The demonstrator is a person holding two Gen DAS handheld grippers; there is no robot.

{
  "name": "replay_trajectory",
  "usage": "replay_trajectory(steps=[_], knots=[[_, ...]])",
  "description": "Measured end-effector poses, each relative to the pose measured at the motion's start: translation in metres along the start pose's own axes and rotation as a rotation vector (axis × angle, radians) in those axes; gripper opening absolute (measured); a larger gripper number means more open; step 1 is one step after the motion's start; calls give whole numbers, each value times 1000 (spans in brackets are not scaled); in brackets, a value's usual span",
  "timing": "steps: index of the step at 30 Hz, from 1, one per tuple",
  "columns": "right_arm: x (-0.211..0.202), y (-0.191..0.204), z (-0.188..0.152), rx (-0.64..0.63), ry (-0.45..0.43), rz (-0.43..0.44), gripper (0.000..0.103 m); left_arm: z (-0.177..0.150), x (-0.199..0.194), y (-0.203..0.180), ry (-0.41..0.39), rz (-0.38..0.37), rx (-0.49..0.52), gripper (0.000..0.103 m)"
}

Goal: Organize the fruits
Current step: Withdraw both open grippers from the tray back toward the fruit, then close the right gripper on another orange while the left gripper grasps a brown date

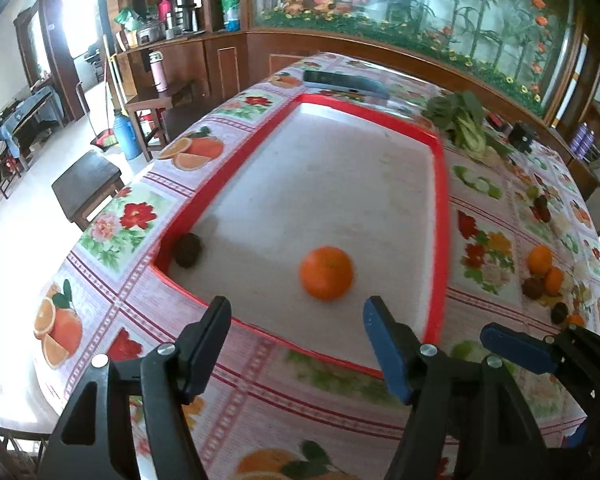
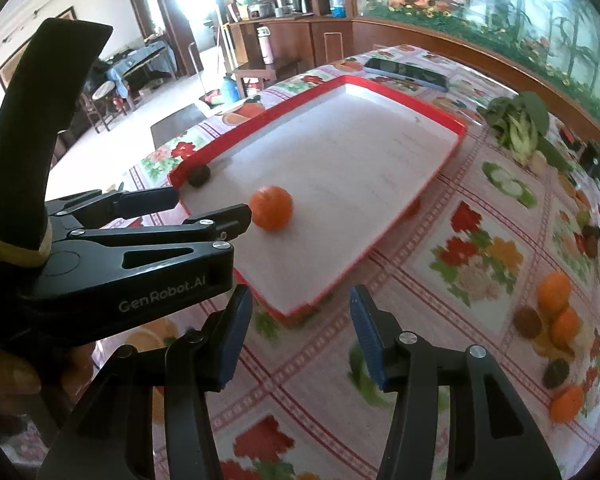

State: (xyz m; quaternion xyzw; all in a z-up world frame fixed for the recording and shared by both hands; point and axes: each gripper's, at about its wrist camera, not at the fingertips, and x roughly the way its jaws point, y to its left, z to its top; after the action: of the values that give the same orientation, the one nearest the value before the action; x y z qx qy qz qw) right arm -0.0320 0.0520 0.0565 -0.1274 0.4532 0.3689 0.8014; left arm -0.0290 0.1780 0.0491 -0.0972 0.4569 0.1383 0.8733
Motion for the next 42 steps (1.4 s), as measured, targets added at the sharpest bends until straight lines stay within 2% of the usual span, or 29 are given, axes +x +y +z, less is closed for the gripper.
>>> replay_trajectory(steps=[11,17,21,25,29,36,38,40,41,42], knots=[[-33,-45,-37,92,-22,-43,52,-15,-8,-74,11,-55,109,72],[-57,-101,-61,203,-54,-111,55,-19,-5,-121,32,-97,173,73],[-76,-145,-82,284,-83,-196,58,-23,-1,-148,50,-113,212,74],[-88,-184,-102,358,-94,-256,65,-23,4,-169,62,-124,240,74],[-84,-205,-112,404,-72,-238,66,-22,10,-184,73,-121,258,74],[-67,-214,-113,396,-51,-191,66,-19,17,-203,80,-122,306,74],[-63,-216,-112,390,-55,-178,65,-19,20,-207,84,-124,324,74],[-57,-215,-110,363,-42,-168,48,-18,24,-211,87,-130,341,74],[-56,-214,-110,350,-44,-160,45,-17,25,-213,89,-132,348,74],[-57,-212,-109,336,-53,-162,37,-16,27,-215,90,-138,353,74]])
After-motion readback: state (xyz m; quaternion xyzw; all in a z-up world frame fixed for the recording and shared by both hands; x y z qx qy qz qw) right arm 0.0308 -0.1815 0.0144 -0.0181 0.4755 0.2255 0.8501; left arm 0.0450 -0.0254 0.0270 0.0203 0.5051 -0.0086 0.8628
